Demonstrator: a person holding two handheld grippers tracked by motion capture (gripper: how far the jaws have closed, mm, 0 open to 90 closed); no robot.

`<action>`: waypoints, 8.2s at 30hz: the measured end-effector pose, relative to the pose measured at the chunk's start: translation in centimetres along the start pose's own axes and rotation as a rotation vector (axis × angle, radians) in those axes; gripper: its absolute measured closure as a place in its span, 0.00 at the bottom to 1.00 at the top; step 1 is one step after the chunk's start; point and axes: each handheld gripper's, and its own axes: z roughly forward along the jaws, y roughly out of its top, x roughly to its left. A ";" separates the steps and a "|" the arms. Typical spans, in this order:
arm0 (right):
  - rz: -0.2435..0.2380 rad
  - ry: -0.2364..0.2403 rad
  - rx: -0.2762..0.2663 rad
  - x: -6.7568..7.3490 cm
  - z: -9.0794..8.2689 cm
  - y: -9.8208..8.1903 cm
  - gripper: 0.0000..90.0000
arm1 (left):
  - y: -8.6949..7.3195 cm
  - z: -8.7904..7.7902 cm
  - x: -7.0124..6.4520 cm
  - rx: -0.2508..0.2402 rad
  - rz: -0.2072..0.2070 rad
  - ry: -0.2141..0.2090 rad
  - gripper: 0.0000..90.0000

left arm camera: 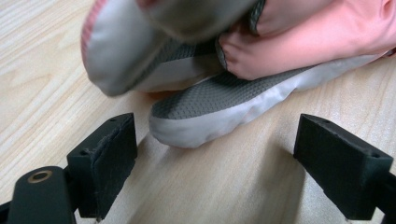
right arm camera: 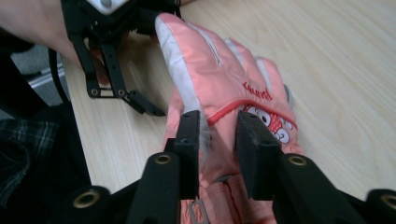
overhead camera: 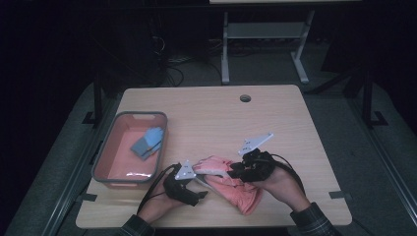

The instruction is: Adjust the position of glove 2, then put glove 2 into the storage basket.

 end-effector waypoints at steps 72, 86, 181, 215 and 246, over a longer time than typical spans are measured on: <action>0.121 -0.027 0.028 -6.4 -1.4 -12.2 1.00 | 7.4 2.2 0.1 0.024 0.030 -0.006 0.98; 0.106 0.003 0.035 -5.7 -0.9 -12.0 1.00 | 9.4 -0.1 -5.4 -0.059 0.162 -0.219 0.75; 0.044 0.027 -0.129 -2.8 -0.9 -6.9 1.00 | 5.2 -0.9 2.9 -0.003 -0.137 -0.075 0.69; 0.062 -0.024 -0.064 -5.0 4.2 -3.1 1.00 | 8.8 -3.6 3.9 -0.109 -0.162 -0.060 0.24; 0.033 -0.056 -0.043 -4.6 5.1 -4.0 1.00 | 9.3 4.6 3.1 0.079 -0.175 -0.167 0.15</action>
